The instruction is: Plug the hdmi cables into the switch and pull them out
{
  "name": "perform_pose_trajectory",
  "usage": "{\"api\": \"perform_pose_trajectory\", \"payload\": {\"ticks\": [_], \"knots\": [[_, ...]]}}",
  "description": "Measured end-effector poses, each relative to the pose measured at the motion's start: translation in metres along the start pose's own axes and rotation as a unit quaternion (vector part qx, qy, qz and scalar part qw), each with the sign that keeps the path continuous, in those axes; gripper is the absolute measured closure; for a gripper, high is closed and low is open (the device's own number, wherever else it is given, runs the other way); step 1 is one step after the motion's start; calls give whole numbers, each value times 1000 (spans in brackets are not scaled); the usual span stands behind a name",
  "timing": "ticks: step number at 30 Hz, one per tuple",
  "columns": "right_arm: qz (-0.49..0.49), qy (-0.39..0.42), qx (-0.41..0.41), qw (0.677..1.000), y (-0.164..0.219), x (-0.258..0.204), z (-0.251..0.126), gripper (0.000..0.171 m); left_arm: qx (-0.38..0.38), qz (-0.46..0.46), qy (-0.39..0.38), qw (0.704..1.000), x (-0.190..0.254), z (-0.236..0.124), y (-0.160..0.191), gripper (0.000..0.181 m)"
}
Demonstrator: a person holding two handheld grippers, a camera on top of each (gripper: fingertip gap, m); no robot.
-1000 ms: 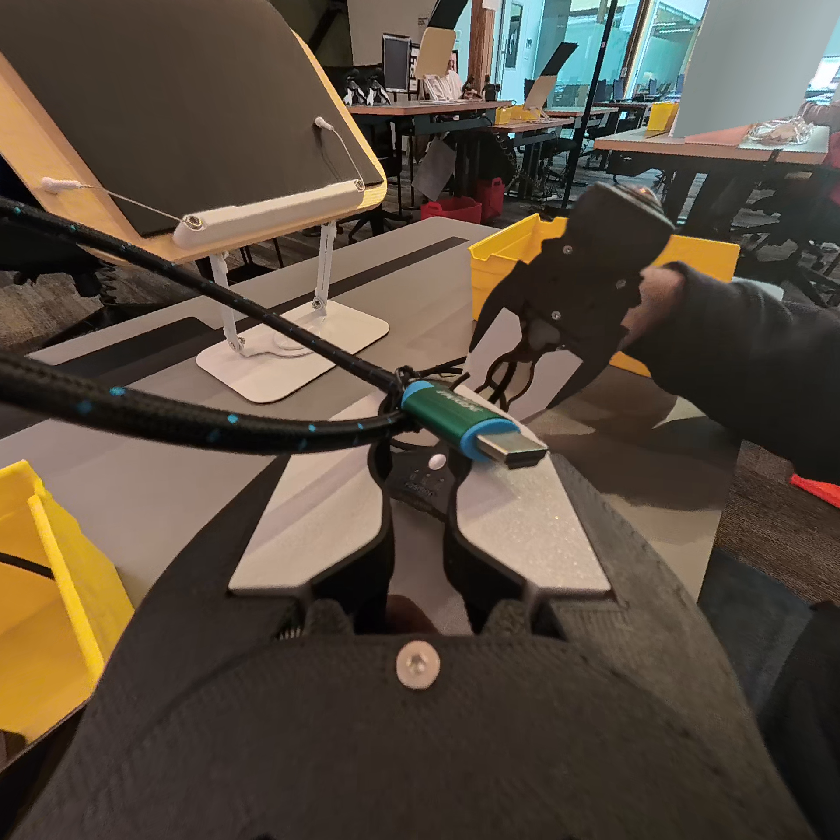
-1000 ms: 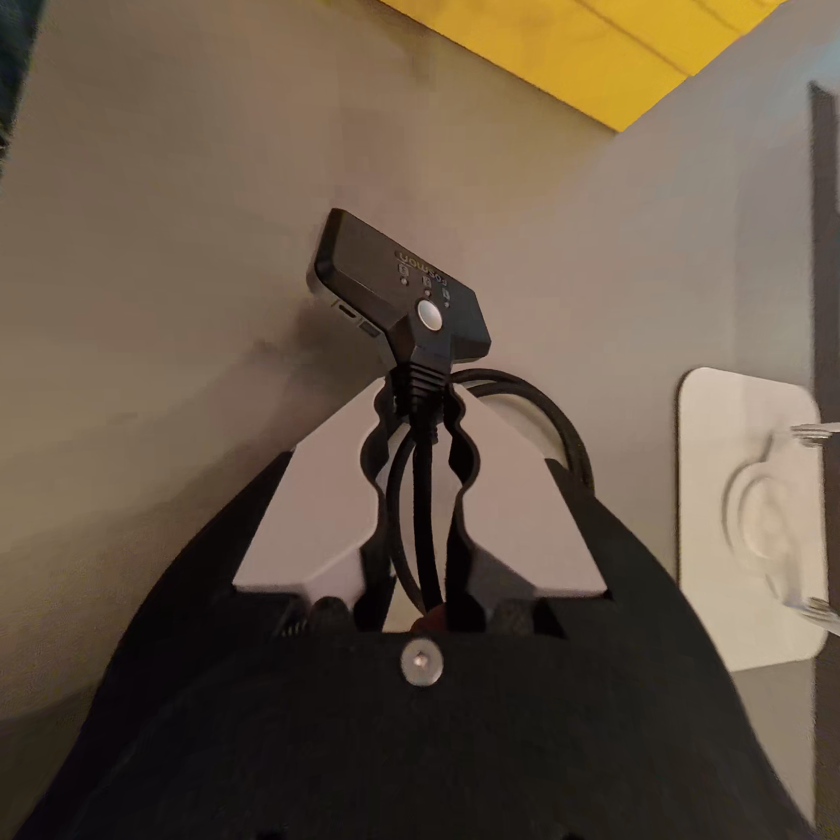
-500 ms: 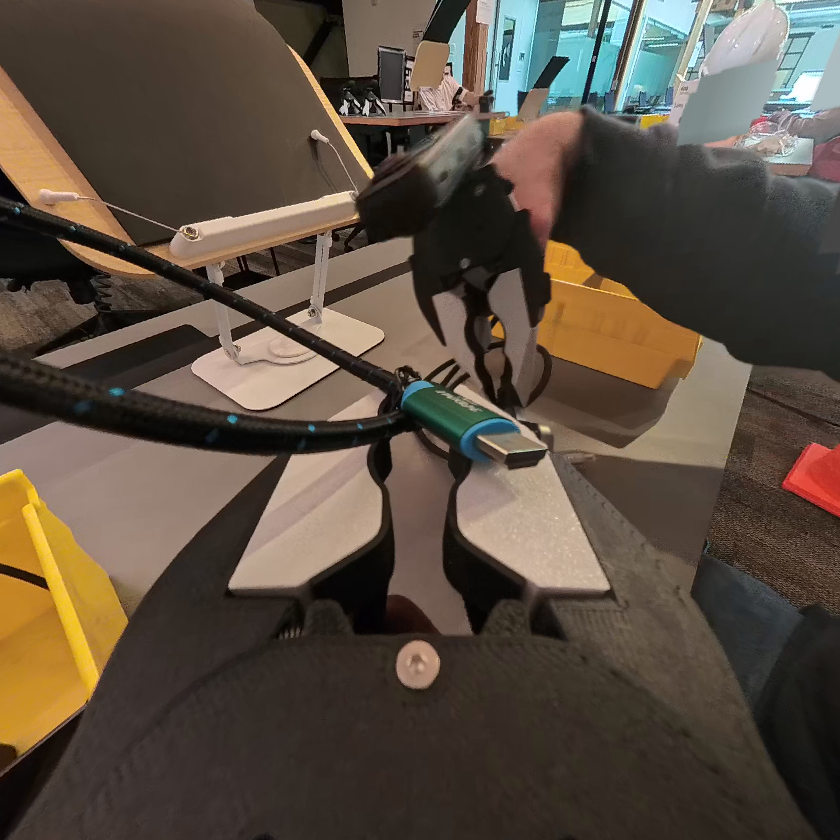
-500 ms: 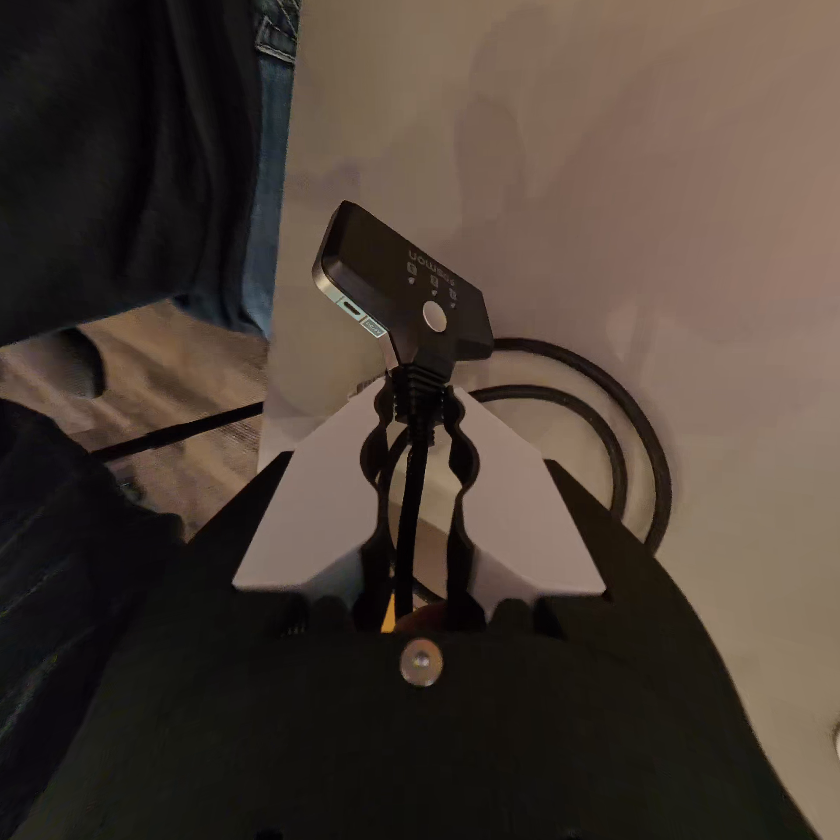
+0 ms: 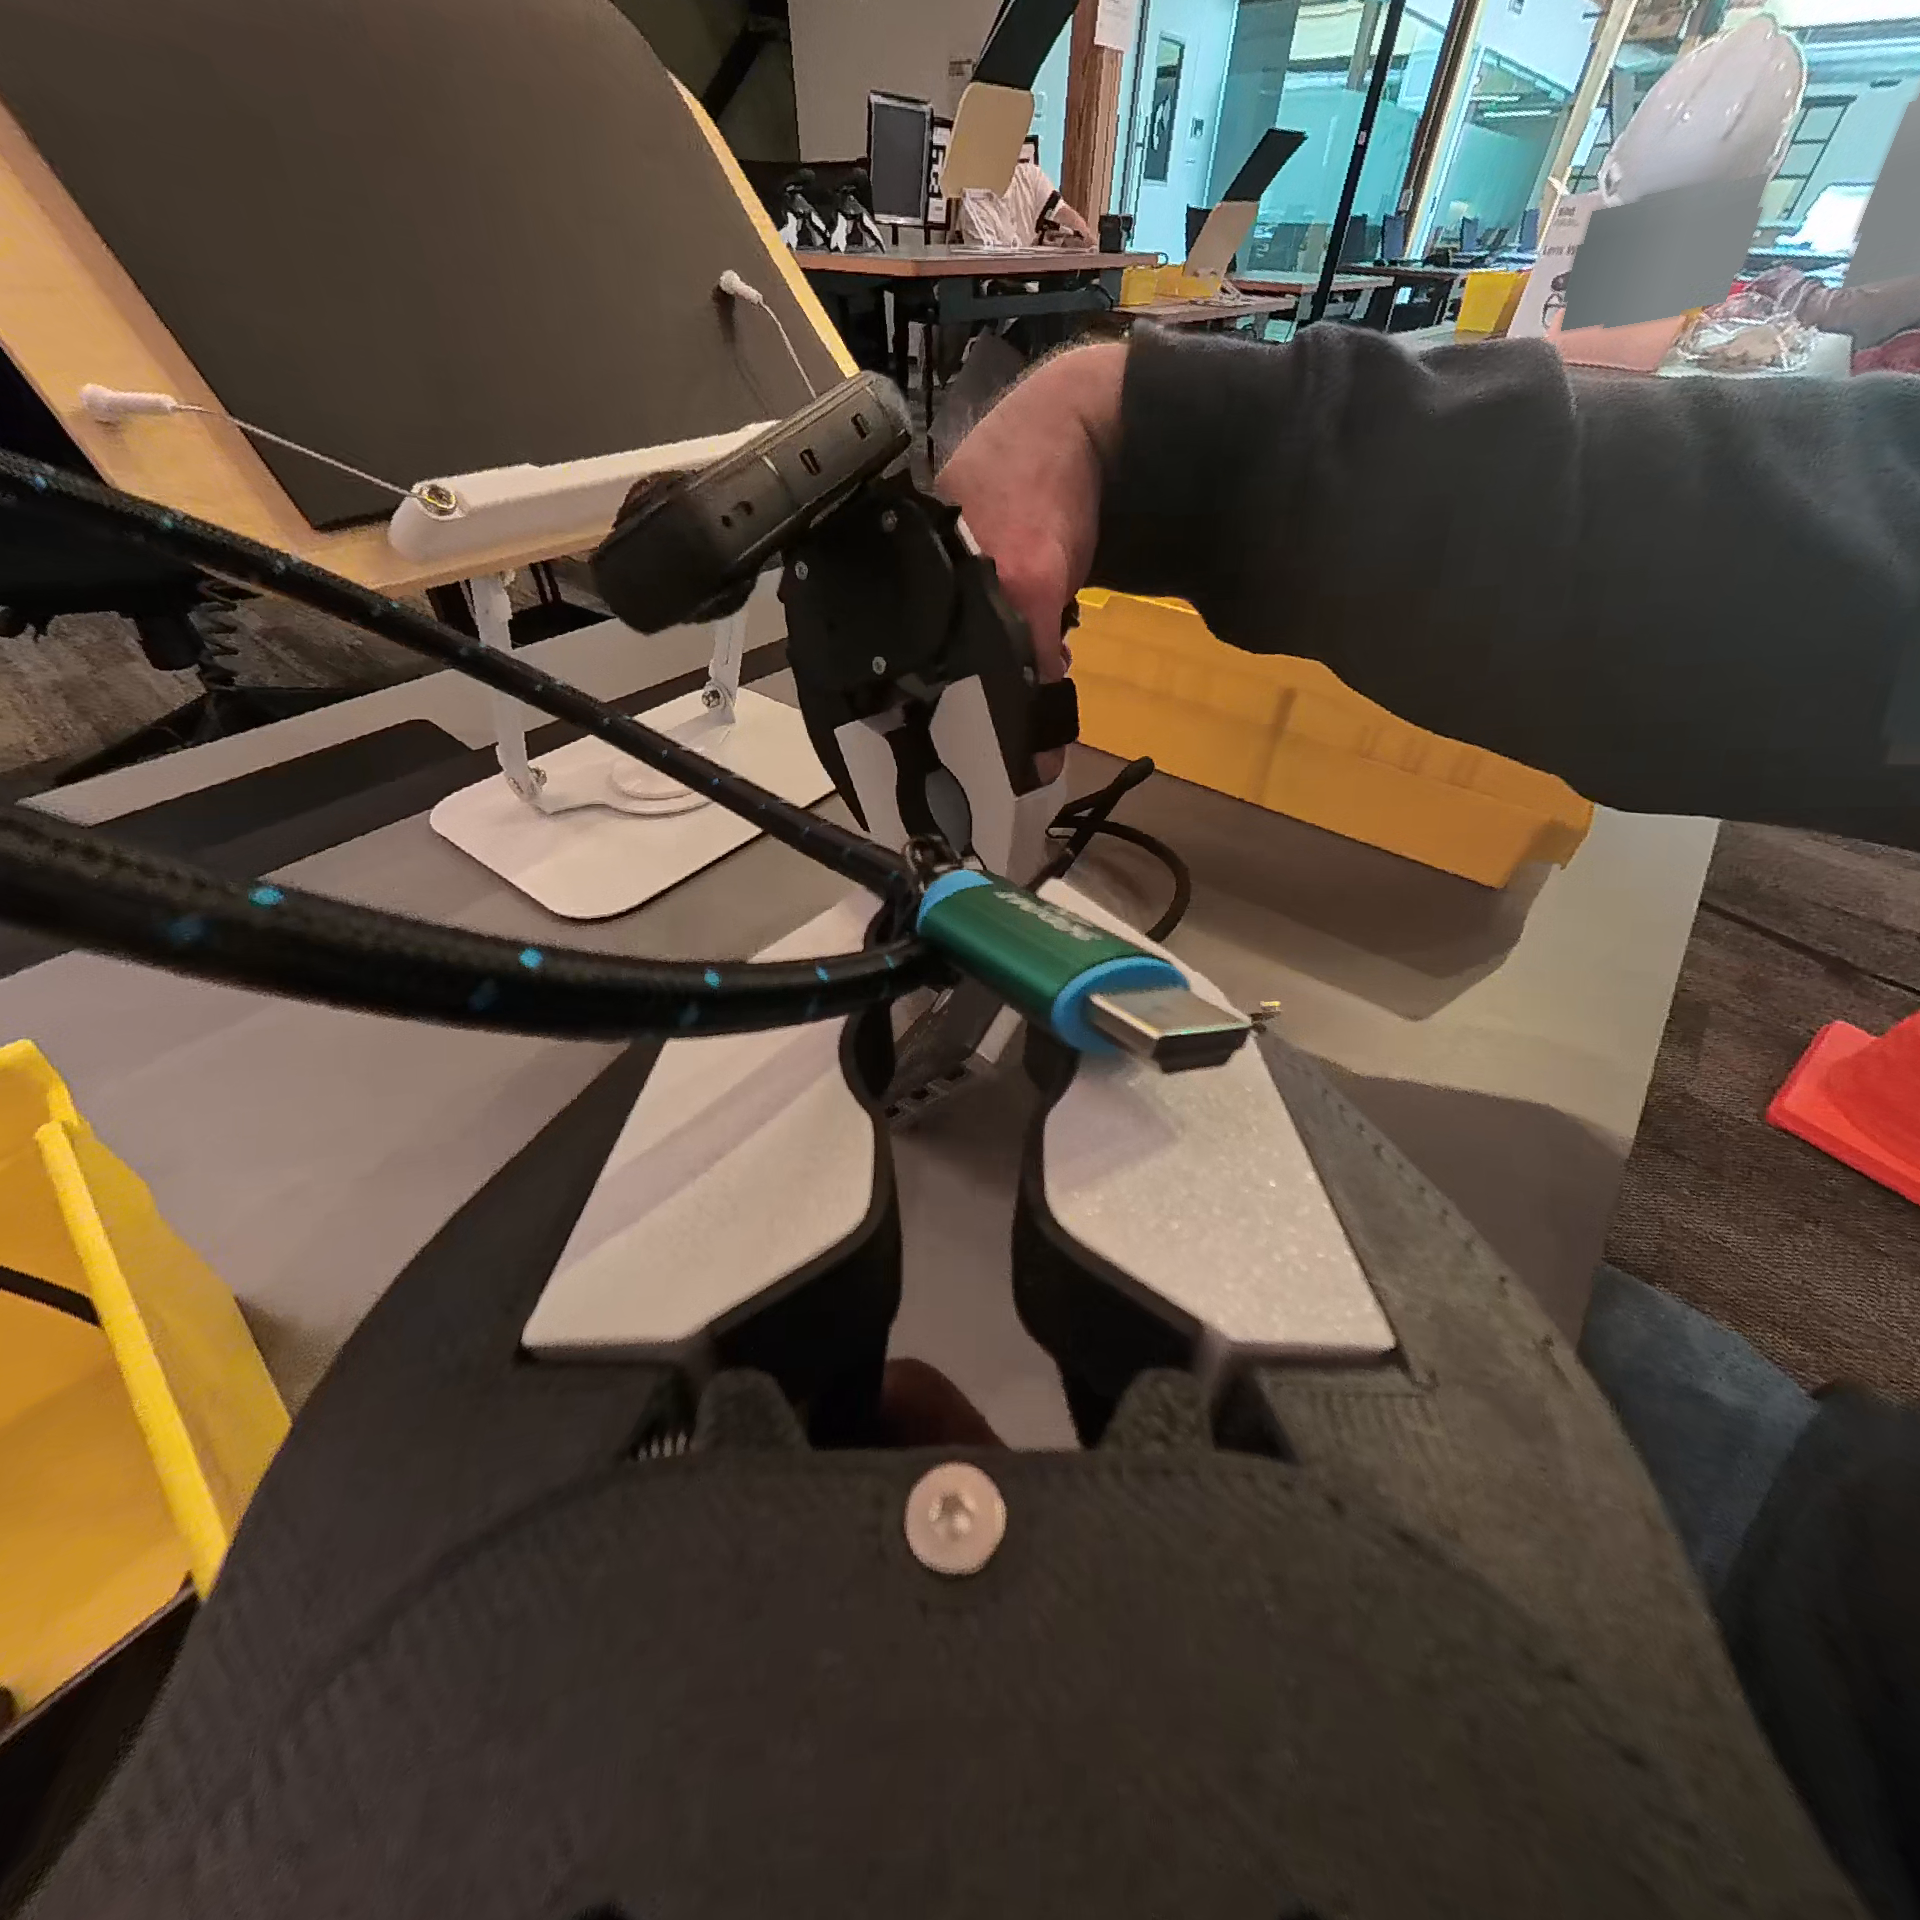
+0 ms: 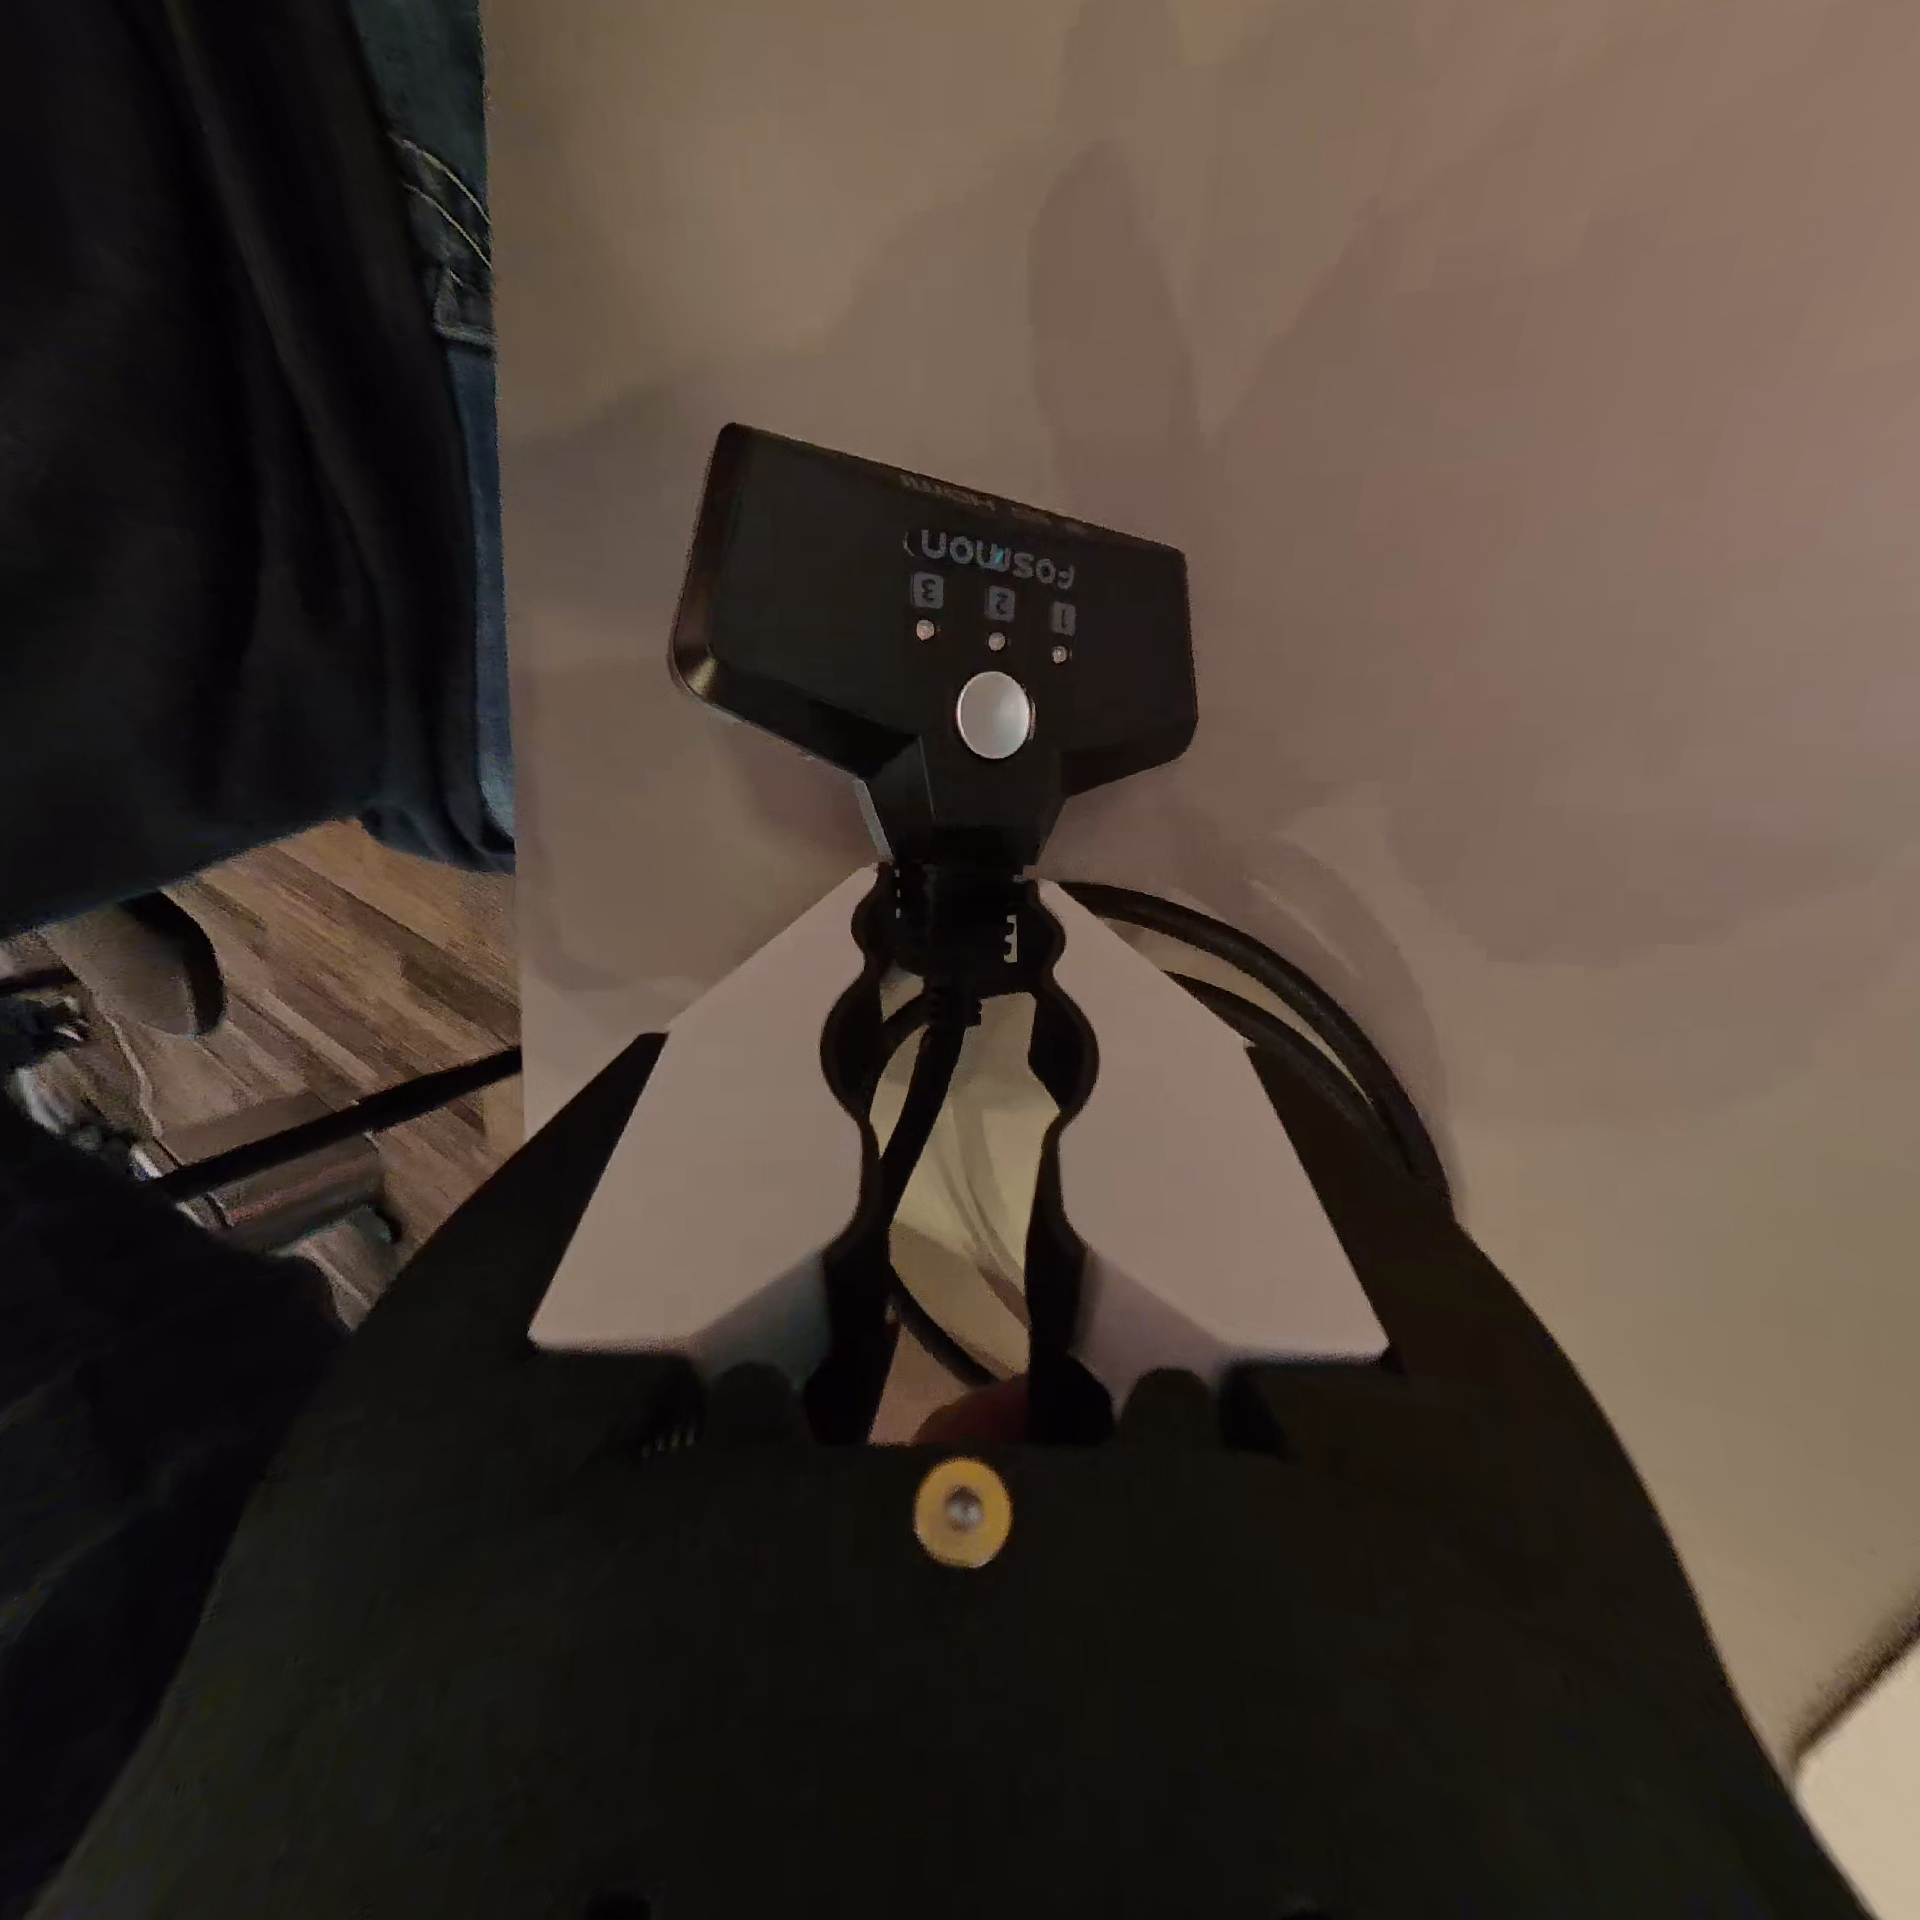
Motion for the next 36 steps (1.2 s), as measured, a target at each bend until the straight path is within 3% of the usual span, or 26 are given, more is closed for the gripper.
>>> {"api": "perform_pose_trajectory", "payload": {"ticks": [5, 12, 19, 24, 27, 32, 34, 36], "knots": [[26, -20, 44, 999, 8, 13, -2, 150, -1, 2, 1, 1000, 2, 1, 0, 161], [37, 18, 76, 996, 11, 27, -1, 151, -3, 1, 2, 1000, 2, 2, 1, 161], [-63, 195, 70, 976, 0, 13, 7, 150, -4, -1, 1, 1000, -1, 1, 3, 161], [-189, 398, 43, 897, 1, -6, 28, 142, -3, 2, -1, 1000, -1, 0, 1, 161], [-222, 475, 0, 851, 8, -7, 44, 140, -4, 2, 1, 1000, 1, 1, 3, 161], [-254, 625, -23, 738, 2, 1, 51, 152, -6, 14, 1, 1000, 5, 3, 1, 161], [-251, 645, -7, 722, 0, 0, 54, 152, -3, 16, -1, 1000, 5, 2, 0, 161], [-235, 636, 7, 735, -3, -2, 53, 152, -1, 16, -2, 1000, 4, 1, -1, 161]]}}
Point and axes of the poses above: each gripper's, where its closed fingertips meet, z out along the fingers, y out of its underside, x = y × z across the jaws, the point moved 8 cm from there along -z, back along the fingers, and after that the axes turned 1 degree about z, right-handed, at the moved point
